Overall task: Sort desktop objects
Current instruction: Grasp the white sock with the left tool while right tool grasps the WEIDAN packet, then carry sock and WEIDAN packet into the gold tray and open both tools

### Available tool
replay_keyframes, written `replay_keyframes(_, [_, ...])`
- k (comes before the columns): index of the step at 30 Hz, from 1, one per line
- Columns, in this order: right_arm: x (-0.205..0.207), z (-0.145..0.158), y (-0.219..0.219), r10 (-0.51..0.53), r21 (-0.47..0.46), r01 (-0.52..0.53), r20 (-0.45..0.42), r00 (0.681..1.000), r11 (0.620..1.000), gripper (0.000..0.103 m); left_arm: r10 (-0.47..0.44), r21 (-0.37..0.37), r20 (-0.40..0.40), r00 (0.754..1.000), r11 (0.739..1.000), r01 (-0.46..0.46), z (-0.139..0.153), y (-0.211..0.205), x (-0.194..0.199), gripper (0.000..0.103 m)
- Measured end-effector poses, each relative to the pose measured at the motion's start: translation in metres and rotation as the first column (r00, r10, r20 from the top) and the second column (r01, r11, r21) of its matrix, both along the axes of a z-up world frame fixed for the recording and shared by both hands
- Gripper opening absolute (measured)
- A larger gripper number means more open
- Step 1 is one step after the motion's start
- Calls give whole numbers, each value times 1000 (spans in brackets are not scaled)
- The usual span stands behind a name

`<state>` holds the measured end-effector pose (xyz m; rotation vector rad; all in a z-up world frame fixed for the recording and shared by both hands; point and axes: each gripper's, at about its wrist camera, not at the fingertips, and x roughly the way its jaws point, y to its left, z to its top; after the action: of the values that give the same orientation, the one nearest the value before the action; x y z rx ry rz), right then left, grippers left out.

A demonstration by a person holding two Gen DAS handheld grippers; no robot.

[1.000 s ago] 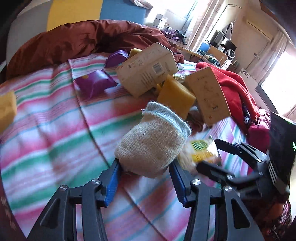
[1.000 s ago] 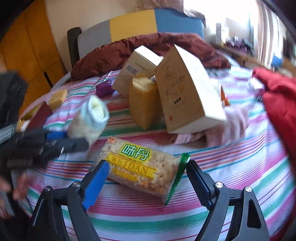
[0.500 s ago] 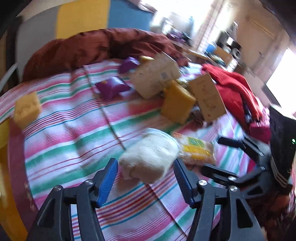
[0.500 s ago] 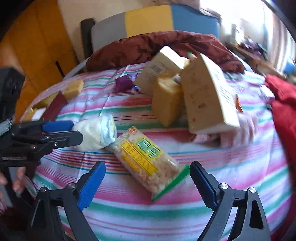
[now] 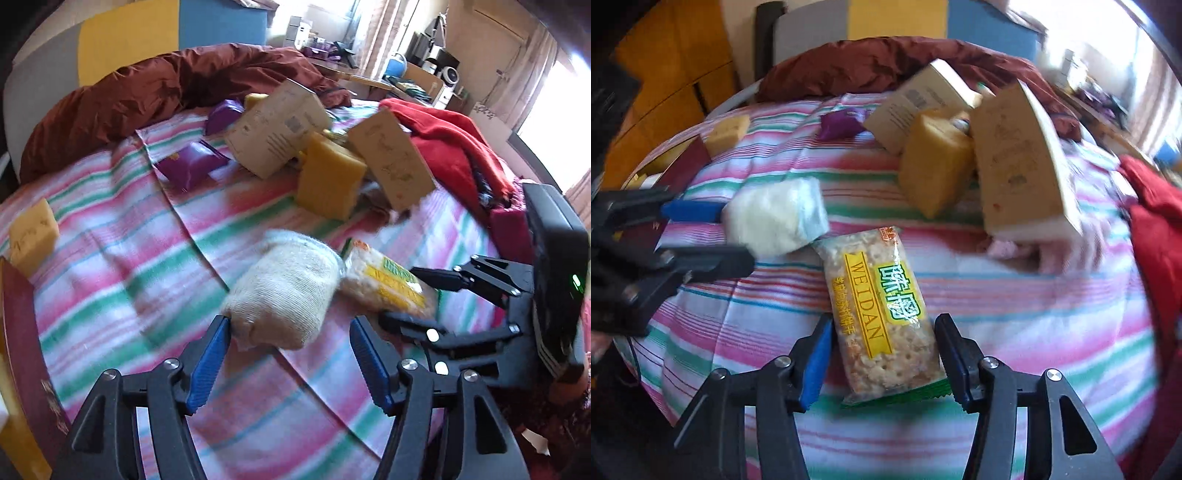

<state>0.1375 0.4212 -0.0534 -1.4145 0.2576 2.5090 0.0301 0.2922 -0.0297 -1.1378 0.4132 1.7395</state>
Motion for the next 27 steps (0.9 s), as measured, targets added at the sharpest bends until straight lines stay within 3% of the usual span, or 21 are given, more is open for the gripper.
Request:
replay_keyframes(2, [6,0,4,-44,-24,44,-6,999,999,55,9,2,0,1000,1000,-9,1,-2,3,69])
replay_keyframes(7, [12,1,10,-108,-64,106,-25,994,992,55,53,-22,-87,995,998,-55,4,10,-7,69])
replay_keyframes(14, [11,0,6,-117,-44,116,-31,993,992,55,-34,-92,-50,998,995,29,-21,37,-7,70])
replay_keyframes(19, [11,-1,4,-133,-35,132,-36,990,991,56,6,-91,-156,988,996,-20,-25,36,5,61])
replay_keyframes(27, [11,0,3,-168,-36,166,-38,985,985,55,87,14,-56,995,996,-87,-22,5,4,58])
